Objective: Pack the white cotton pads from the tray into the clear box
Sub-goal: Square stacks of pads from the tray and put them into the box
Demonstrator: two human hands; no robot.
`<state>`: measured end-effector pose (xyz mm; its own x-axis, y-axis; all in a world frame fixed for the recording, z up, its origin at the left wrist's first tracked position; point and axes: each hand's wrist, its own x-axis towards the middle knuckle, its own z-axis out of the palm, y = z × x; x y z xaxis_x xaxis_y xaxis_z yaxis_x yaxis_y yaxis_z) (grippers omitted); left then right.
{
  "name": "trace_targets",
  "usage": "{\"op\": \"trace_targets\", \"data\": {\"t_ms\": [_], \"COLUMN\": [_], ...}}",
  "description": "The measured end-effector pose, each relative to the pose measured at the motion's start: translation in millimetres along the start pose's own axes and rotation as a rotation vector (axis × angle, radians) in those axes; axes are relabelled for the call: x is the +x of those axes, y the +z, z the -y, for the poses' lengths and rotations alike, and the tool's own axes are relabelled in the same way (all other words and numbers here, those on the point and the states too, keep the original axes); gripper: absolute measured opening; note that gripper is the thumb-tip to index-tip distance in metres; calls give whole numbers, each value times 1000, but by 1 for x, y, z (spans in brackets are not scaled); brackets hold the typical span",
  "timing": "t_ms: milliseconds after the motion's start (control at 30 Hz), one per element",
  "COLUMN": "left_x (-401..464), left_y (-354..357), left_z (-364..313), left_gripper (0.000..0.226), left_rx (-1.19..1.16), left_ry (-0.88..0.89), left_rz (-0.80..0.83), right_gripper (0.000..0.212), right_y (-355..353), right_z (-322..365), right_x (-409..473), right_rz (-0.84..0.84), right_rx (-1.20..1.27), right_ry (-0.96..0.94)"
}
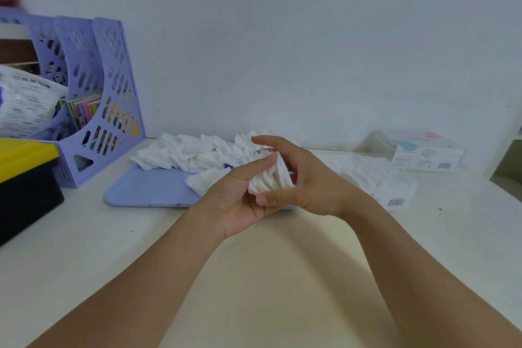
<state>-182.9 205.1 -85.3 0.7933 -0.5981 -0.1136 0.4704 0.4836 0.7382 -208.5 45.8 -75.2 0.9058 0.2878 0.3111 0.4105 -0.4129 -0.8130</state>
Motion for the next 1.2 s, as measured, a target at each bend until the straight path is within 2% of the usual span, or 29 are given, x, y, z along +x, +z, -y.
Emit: {"op": "trace_targets", "data": {"t_ms": [167, 333, 500, 633, 833, 900, 1067, 1133, 1200], "left_x": [-1, 0, -1, -1, 0, 1, 4, 2, 0], "left_y": [-2, -8, -4, -3, -3, -5, -13, -8, -3], "left_z": [-1, -4, -4, -5, -2, -2, -3, -5, -6], "left_gripper": [40, 43, 33, 39, 37, 43, 81, 81, 67], "left_rx": [-90, -166, -205, -223, -154, -165, -232, -262, -313], "left_ry": [-8, 20, 34, 16, 40, 42, 35, 30, 29], "left_rz": [58, 123, 134, 129, 116, 117, 144, 122, 73], "right_gripper": [88, 72, 53, 50, 49, 48, 44, 43, 43], "right_y": [-5, -16, -12, -3, 10, 10, 4, 0, 1], "right_z": [-1, 1, 1, 0, -4, -3, 6, 10, 13], "right_x": [1, -3, -1, 2, 6, 7, 5, 5, 4], "right_rz": [-22, -61, -112, -206, -348, -391, -572, -599, -590], "right_rx": [28, 83, 87, 10, -256, -223, -90, -95, -169], "right_ry": [-3, 29, 25, -4, -85, -99, -166, -169, -187]}}
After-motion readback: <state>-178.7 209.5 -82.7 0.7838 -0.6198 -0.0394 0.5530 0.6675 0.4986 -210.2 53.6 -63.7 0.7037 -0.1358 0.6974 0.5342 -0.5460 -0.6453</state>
